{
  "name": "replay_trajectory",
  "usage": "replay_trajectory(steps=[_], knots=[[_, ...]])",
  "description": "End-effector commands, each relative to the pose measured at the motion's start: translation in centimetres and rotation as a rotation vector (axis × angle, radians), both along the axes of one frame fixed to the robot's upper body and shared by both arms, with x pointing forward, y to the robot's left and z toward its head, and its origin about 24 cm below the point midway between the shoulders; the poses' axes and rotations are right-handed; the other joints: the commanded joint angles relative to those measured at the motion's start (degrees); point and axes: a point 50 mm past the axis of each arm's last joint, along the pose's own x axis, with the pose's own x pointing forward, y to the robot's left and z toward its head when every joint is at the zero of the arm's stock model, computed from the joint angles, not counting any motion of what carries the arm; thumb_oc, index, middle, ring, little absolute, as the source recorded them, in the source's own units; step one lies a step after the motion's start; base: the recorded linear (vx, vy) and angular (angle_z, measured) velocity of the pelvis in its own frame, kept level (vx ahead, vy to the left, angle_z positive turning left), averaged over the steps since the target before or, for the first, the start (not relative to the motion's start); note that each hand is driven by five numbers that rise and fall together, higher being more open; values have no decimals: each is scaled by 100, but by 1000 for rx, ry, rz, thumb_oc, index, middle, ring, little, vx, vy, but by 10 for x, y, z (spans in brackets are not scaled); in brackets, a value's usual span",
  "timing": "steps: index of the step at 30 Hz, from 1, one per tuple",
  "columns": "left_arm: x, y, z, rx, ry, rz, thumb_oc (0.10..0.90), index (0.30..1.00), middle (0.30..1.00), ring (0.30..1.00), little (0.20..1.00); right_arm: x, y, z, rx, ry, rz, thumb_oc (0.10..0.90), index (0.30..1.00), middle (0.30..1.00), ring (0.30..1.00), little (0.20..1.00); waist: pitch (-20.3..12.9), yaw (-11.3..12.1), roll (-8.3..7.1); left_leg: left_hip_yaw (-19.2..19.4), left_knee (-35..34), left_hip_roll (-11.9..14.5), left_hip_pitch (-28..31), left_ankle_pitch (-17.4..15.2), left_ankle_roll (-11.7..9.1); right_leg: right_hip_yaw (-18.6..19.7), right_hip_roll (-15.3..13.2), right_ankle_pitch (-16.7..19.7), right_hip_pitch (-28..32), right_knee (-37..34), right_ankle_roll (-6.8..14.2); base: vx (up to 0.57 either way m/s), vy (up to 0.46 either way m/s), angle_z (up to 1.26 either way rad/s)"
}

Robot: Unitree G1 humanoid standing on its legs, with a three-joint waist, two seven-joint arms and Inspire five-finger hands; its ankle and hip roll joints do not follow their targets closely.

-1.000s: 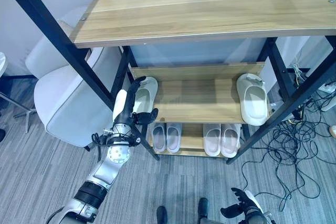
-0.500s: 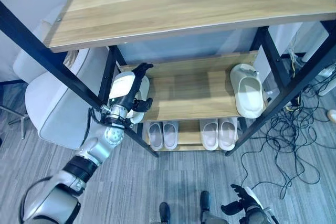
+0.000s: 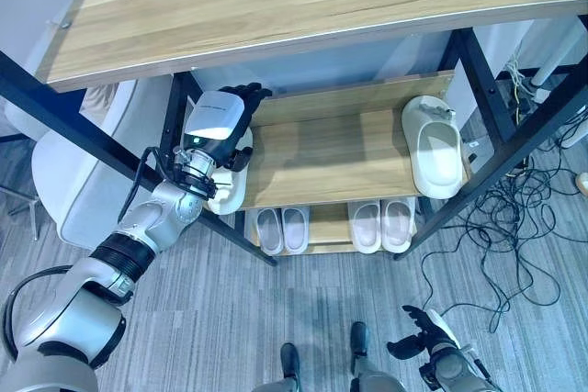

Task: Arrange the slippers neatly on the shoe rack.

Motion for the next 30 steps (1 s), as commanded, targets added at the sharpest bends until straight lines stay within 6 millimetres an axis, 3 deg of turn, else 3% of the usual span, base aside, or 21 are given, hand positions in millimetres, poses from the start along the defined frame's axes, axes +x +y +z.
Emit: replay_trajectory(steps=[1,20,30], knots=[[10,19,53,54,-164,77,800,900,900,900,900,-2,4,0,25,-31,21,800,900,900,900,900,-414,26,-222,-140,-69,1,-424,230,-356,171,-453,-228,-84,145,932,6,2,3],[20,26,56,243,-135,142,800,900,900,900,900,2,5,2,28,-39,43,800,900,900,900,900,-343,7,-243,-120,-69,1,-417,210,-323,109,-491,-226,-82,160,960,1,1,1],[24,32,59,260,-135,189,800,900,900,900,900,2,3,3,19,-33,52,800,900,900,900,900,-284,-39,-270,-95,-69,4,-456,222,-298,147,-499,-198,-174,183,970,0,0,0]])
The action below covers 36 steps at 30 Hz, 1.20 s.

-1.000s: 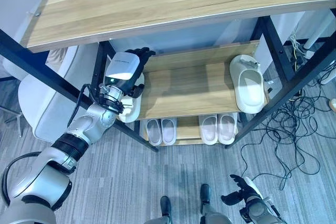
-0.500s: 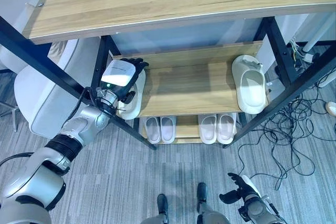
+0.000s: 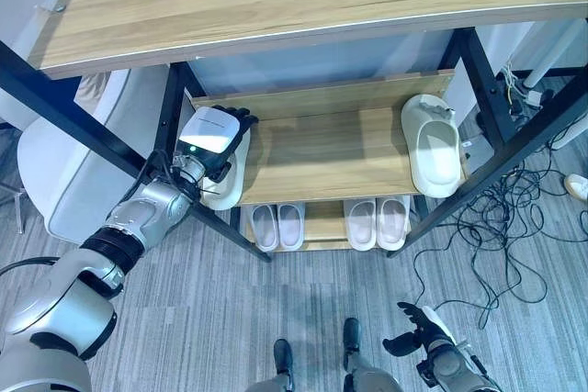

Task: Arrange the slippers neatly on the shoe rack.

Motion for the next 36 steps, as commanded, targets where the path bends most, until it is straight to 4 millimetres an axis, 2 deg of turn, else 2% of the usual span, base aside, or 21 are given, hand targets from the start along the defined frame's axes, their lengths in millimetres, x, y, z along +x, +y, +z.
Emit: replay_trajectory(steps=[1,7,8,9,16,22,36], knots=[[15,12,72,-22,-235,85,800,900,900,900,900,0,-1,2,-1,-28,27,800,900,900,900,900,-346,35,-178,-83,-51,8,-447,223,-297,195,-492,-201,-178,184,970,0,0,0],[16,17,72,-36,-231,111,800,900,900,900,900,-1,-1,2,-2,-23,23,800,900,900,900,900,-331,31,-204,-74,-51,15,-491,230,-294,225,-491,-182,-230,189,976,0,0,0],[16,20,71,-47,-224,124,519,479,479,479,479,0,-1,2,-2,-22,22,800,900,900,900,900,-322,35,-216,-75,-51,18,-507,235,-292,230,-485,-176,-250,190,978,0,0,0],[15,23,71,-65,-216,137,400,300,300,300,300,0,-1,2,-2,-20,22,800,900,900,900,900,-314,38,-230,-74,-51,24,-523,241,-294,237,-485,-164,-275,186,976,0,0,0],[14,26,62,-125,-190,148,400,300,300,300,300,-1,0,1,2,-14,16,800,900,900,900,900,-319,55,-259,-68,-51,33,-550,252,-293,236,-479,-163,-294,176,966,0,0,0],[13,21,56,-176,-181,130,400,300,300,300,300,-2,1,0,3,-11,14,800,900,900,900,900,-344,82,-270,-68,-51,21,-522,239,-296,232,-472,-173,-254,166,953,0,0,0],[9,-11,45,-367,-176,16,400,300,300,300,300,-7,3,-3,3,-2,-3,800,900,900,900,900,-324,105,-270,-89,-51,10,-433,202,-301,197,-456,-206,-136,122,929,0,0,0]])
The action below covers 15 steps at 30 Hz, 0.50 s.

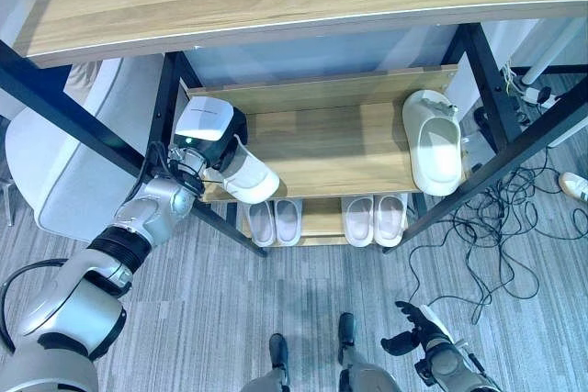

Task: Arrange the slippers neatly on the shoe rack.

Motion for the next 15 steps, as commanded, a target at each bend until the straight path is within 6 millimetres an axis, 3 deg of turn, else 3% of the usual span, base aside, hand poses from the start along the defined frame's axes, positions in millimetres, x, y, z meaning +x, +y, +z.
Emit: replay_trajectory(steps=[1,15], knots=[[6,-4,41,-168,-159,-7,400,300,300,300,300,-9,-1,-3,1,-7,-19,800,900,900,900,900,-403,93,-153,-95,-49,5,-389,199,-302,190,-467,-236,-90,119,956,0,0,0],[-3,-57,38,-329,-168,-194,400,300,300,300,300,-9,4,-3,14,-11,-22,800,900,900,900,900,-402,78,-137,-88,-49,34,-352,192,-311,194,-464,-246,-67,107,951,0,-1,0]])
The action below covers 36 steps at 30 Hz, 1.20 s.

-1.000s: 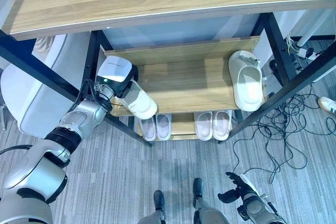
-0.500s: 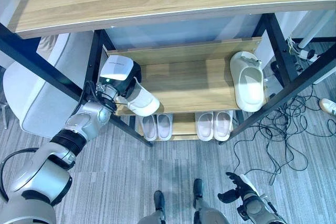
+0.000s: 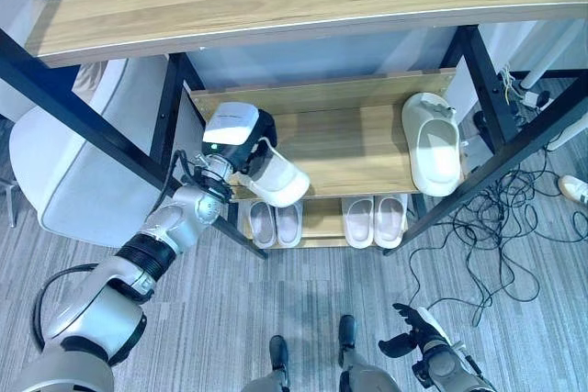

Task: Arrange the slippers neatly on the shoe rack.

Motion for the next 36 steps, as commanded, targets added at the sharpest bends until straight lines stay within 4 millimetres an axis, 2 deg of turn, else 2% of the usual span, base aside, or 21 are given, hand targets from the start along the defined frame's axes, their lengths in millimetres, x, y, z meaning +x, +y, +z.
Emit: replay_trajectory(steps=[1,3,8,11,12,23,32,36], knots=[[6,-10,46,-156,-174,-35,400,300,300,300,300,-6,-1,0,3,-22,-16,800,900,900,900,900,-399,74,-139,-84,-51,37,-415,192,-311,182,-460,-255,-119,107,945,0,0,0],[3,-23,49,-205,-190,-76,400,300,300,300,300,-5,0,0,3,-28,-15,800,900,900,900,900,-381,55,-143,-80,-51,39,-425,191,-308,205,-459,-246,-137,110,947,0,0,0],[1,-36,58,-245,-220,-119,400,300,300,300,300,-1,-1,3,-3,-45,-12,800,900,900,900,900,-339,9,-111,-62,-51,47,-457,209,-305,276,-449,-233,-238,141,956,-14,-8,-7],[2,-38,61,-250,-230,-124,400,300,300,300,300,1,-1,4,-5,-51,-9,800,900,900,900,900,-325,-9,-97,-57,-51,48,-474,215,-305,301,-449,-227,-272,150,959,-22,-7,-19],[3,-40,69,-254,-254,-128,400,300,300,300,300,6,-1,7,-9,-63,0,800,900,900,900,900,-293,-38,-64,-35,-51,55,-502,229,-300,361,-441,-222,-349,189,958,-15,-11,-12],[4,-43,108,-260,-406,-129,400,300,300,300,300,13,-8,13,-33,-92,9,800,900,900,900,900,-204,-177,76,72,-51,96,-608,290,-301,557,-413,-212,-588,252,961,-7,-19,-15],[9,-49,146,-171,-530,-104,400,300,300,300,300,17,-15,19,-52,-113,19,800,900,900,900,900,-150,-350,228,133,-51,108,-661,328,-317,672,-379,-228,-744,322,950,4,-15,-12],[9,-52,153,-149,-547,-109,400,300,300,300,300,18,-16,20,-52,-118,20,800,900,900,900,900,-144,-376,256,148,-51,109,-680,334,-318,703,-370,-222,-780,328,951,6,-12,-12]])
